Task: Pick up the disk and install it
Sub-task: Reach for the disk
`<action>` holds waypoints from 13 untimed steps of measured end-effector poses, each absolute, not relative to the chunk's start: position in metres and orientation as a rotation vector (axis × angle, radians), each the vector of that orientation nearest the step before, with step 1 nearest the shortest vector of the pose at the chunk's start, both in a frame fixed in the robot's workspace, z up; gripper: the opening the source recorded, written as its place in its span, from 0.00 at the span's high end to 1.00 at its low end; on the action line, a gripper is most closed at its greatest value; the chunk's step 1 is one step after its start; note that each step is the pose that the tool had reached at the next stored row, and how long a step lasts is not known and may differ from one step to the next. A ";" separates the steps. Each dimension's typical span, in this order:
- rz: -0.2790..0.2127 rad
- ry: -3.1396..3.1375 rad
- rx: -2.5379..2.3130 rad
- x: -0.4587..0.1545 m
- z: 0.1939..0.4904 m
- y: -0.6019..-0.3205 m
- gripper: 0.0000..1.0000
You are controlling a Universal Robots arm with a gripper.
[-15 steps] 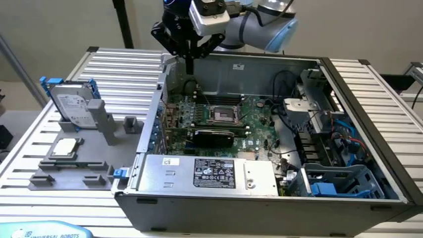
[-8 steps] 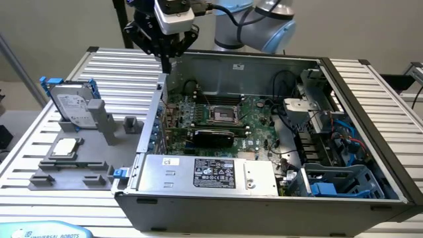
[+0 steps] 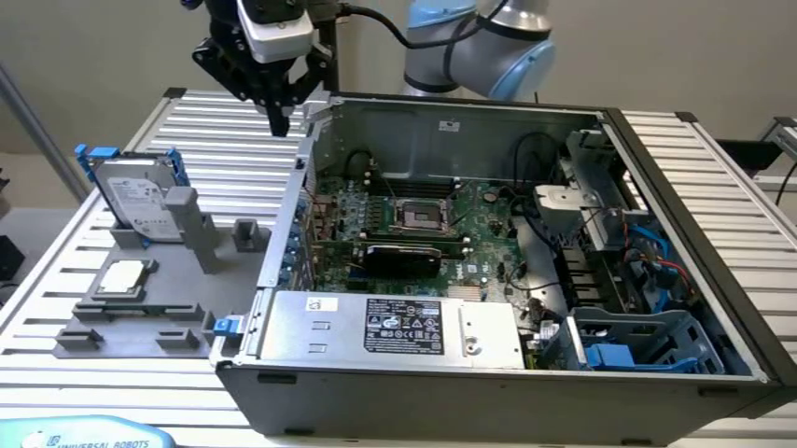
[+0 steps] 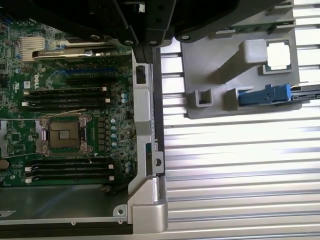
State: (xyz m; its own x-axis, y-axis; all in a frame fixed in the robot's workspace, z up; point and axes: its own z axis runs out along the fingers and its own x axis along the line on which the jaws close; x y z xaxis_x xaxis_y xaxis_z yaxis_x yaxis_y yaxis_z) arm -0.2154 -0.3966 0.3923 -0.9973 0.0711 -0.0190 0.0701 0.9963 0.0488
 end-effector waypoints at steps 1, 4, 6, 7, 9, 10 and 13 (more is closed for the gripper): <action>0.075 3.118 0.110 -0.220 0.392 -0.396 0.89; 0.075 3.118 0.110 -0.234 0.392 -0.395 0.89; 0.075 3.118 0.111 -0.243 0.392 -0.394 0.89; 0.075 3.118 0.110 -0.247 0.392 -0.394 0.89; 0.075 3.118 0.110 -0.256 0.392 -0.392 0.89; 0.075 3.118 0.111 -0.261 0.391 -0.392 0.89; 0.075 3.118 0.110 -0.275 0.391 -0.390 0.89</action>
State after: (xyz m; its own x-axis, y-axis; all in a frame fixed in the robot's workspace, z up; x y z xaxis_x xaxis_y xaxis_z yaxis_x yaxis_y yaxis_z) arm -0.2746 -0.3899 0.3907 -0.9973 0.0712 -0.0190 0.0702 0.9963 0.0488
